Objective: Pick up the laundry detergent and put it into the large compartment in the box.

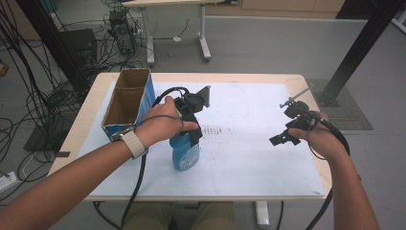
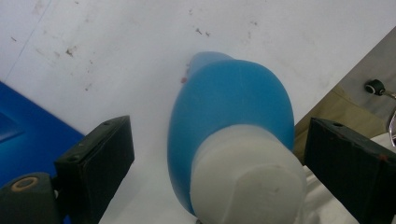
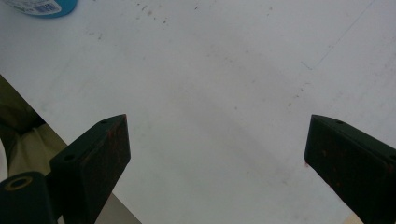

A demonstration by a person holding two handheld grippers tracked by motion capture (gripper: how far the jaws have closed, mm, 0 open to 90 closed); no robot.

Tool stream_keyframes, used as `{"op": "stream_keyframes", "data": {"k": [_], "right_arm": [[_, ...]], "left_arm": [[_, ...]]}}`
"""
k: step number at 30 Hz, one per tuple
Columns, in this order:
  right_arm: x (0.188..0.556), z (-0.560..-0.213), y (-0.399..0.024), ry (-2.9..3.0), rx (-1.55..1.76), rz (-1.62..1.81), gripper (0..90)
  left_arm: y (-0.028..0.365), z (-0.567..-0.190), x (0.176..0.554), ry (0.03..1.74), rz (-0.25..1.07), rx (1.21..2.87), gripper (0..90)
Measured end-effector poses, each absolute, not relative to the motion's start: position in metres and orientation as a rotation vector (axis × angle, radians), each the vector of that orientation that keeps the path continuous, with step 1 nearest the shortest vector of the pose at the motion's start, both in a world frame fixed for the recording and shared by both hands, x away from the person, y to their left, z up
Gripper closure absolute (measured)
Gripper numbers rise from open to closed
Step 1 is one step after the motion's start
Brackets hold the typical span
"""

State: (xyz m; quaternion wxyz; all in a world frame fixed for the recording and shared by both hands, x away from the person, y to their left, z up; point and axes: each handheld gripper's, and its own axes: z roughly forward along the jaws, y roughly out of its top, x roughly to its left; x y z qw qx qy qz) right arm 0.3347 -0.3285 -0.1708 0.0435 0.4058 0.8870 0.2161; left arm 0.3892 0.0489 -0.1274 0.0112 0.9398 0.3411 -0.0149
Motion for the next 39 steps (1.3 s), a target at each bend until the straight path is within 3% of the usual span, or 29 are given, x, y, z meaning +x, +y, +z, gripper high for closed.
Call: {"op": "stream_keyframes", "data": {"k": [39], "right_arm": [[0.3351, -0.176, -0.33, 2.716, 1.252, 0.669, 6.7]], "left_arm": [[0.0468, -0.1352, 0.3886, 1.055, -0.039, 2.928, 9.6]]}}
